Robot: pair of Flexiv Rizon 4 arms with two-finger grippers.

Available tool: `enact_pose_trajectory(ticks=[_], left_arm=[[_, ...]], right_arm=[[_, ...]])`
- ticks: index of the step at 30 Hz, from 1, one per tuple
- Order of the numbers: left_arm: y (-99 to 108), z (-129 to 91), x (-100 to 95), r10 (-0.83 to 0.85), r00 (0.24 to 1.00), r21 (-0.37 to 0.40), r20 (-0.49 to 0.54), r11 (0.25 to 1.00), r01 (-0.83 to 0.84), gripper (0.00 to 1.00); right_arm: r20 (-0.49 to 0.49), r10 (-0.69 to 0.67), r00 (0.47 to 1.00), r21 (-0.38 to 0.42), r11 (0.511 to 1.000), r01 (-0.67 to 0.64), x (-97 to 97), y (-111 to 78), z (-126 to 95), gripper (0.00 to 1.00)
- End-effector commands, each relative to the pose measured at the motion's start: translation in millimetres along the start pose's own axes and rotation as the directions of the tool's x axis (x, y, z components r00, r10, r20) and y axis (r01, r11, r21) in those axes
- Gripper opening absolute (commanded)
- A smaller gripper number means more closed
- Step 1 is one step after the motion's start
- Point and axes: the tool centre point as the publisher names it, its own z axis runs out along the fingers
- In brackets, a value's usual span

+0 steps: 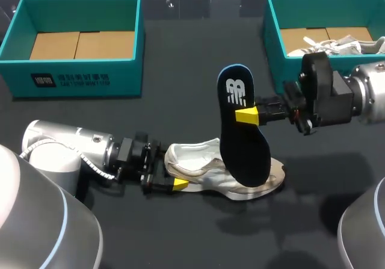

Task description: Take the shoe out of the shoebox, open the shoe tongue, remove and reinsert the insole, then place the shoe into the shoebox

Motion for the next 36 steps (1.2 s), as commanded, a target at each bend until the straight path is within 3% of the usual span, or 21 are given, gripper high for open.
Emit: enact_pose_trajectory(ticks=[1, 15, 16, 17, 18, 19, 26, 31, 36], left_arm=[[3, -1, 1.0, 0.000, 1.000, 0.001, 0.003, 1.000, 0.000, 0.00], [0, -2, 1.1, -0.004, 1.000, 0.004, -0.001, 1.000, 0.004, 0.00], [0, -3, 1.6, -0.009, 1.000, 0.002, -0.006, 1.000, 0.009, 0.05], [-1, -4, 2.1, -0.008, 1.000, 0.001, -0.006, 1.000, 0.008, 0.24], [-2, -4, 3.1, -0.005, 1.000, -0.009, -0.010, 1.000, 0.005, 0.69], [-2, -5, 4.2, -0.002, 1.000, -0.011, -0.010, 1.000, 0.002, 1.00], [-4, -14, 8.0, 0.009, 1.000, -0.071, 0.006, 0.997, -0.009, 1.00], [-9, -26, 7.8, -0.005, 0.998, -0.202, 0.057, 0.979, 0.017, 1.00], [-13, -29, 7.9, 0.005, 0.998, -0.211, 0.069, 0.977, 0.010, 1.00]], right_arm=[[0.020, -0.007, 1.000, -0.003, 1.000, 0.007, 9.4, 1.3, -5, 0.00], [0.020, -0.009, 1.000, -0.001, 1.000, 0.009, 10.1, 2.9, -7, 0.00], [0.020, -0.009, 1.000, -0.001, 1.000, 0.009, 10.1, 2.9, -7, 0.00], [0.020, -0.009, 1.000, -0.001, 1.000, 0.009, 10.1, 2.9, -7, 0.00], [0.020, -0.009, 1.000, -0.001, 1.000, 0.009, 10.1, 2.9, -7, 0.00], [0.020, -0.009, 1.000, -0.001, 1.000, 0.009, 10.1, 2.9, -7, 0.00], [0.020, -0.009, 1.000, -0.001, 1.000, 0.009, 10.1, 2.9, -7, 0.00], [0.020, -0.009, 1.000, -0.001, 1.000, 0.009, 10.1, 2.9, -7, 0.00], [0.020, -0.009, 1.000, -0.001, 1.000, 0.009, 10.1, 2.9, -7, 0.00]])
